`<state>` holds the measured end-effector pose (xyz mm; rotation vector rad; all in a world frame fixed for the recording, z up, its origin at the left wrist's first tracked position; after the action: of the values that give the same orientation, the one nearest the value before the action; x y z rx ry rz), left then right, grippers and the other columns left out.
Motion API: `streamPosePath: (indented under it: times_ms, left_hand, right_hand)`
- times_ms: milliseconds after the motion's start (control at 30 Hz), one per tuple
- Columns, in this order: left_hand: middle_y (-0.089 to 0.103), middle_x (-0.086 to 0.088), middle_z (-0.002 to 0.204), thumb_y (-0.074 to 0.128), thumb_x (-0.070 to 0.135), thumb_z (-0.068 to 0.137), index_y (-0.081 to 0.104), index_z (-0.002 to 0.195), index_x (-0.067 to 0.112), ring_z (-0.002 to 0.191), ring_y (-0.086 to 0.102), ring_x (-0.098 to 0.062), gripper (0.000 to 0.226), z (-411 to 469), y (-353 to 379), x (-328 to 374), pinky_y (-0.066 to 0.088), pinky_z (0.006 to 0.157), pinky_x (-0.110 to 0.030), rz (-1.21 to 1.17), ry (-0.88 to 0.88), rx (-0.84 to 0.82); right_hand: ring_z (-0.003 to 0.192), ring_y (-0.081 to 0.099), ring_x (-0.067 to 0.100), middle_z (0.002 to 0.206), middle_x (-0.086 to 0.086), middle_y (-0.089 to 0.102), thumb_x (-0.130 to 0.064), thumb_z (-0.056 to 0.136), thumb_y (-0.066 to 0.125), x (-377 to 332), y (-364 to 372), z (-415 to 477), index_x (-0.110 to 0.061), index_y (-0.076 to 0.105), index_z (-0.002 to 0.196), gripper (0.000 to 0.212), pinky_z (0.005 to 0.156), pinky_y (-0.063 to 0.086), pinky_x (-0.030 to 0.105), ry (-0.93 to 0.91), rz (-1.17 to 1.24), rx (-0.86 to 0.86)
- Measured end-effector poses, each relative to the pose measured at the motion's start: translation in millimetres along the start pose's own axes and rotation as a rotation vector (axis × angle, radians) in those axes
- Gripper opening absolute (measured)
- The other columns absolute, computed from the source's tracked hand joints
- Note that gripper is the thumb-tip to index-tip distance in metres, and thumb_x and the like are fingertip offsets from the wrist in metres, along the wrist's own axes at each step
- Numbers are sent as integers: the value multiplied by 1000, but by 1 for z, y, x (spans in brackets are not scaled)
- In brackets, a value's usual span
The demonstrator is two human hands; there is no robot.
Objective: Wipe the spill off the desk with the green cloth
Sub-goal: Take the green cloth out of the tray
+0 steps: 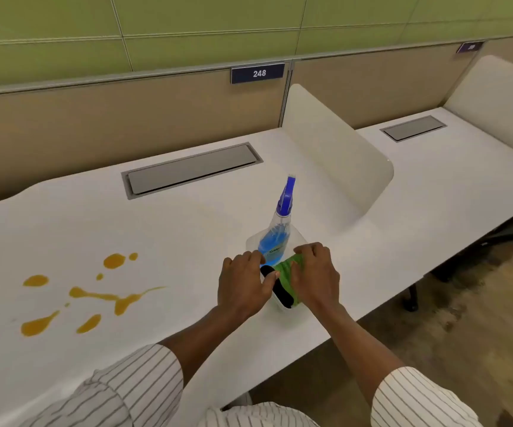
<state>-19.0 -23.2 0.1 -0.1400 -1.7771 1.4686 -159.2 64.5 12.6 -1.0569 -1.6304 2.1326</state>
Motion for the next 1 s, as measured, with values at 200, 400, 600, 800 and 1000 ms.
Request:
streamPosePath:
  times_ms: [200, 400, 600, 800, 1000]
  left_hand:
    - [74, 2, 118, 61, 57, 103, 60, 125, 19, 104, 69, -20, 44, 8, 16, 15, 49, 100, -36, 94, -74, -55]
    - [75, 0, 108, 64, 49, 104, 59, 116, 18, 96, 69, -20, 34, 17, 25, 20, 47, 97, -35, 160, -198, -100]
    - [78, 0, 111, 69, 43, 102, 65, 119, 18, 99, 72, -21, 31, 25, 30, 17, 52, 92, -33, 89, -288, -80]
    - [79, 0, 103, 82, 50, 91, 74, 113, 20, 93, 72, -20, 38, 28, 21, 17, 50, 74, -29, -43, -362, -56]
    - [67, 7, 81, 91, 53, 80, 81, 100, 26, 80, 66, -18, 36, 28, -5, 12, 47, 68, -27, -281, -416, 16]
  right_hand:
    - [123, 55, 22, 134, 4, 61, -38, 96, 66, 16, 2, 8, -18, 52, 142, 52, 86, 56, 35, 21, -233, -187]
    - [111, 56, 23, 118, 6, 64, -45, 90, 73, 16, 13, 12, -15, 55, 127, 51, 69, 47, 31, -46, -407, -231]
    - [113, 56, 25, 121, 8, 63, -33, 94, 71, 19, 16, 21, -13, 54, 125, 42, 74, 50, 33, -11, -405, -261]
    - [107, 56, 23, 106, 0, 66, -31, 91, 66, 23, 0, 31, -22, 58, 121, 33, 72, 50, 35, 102, -147, -176]
    - [76, 64, 18, 81, -5, 67, -29, 81, 72, 24, -32, 41, -28, 65, 108, 28, 71, 56, 34, 320, 231, -133]
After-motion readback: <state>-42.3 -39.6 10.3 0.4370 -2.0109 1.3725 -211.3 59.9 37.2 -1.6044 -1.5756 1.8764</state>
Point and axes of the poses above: each hand's wrist, its own z-axis towards the middle knuckle, its own y-axis out of the palm, x = y × z, the point moved 3 cm from there along z, towards the middle knuckle
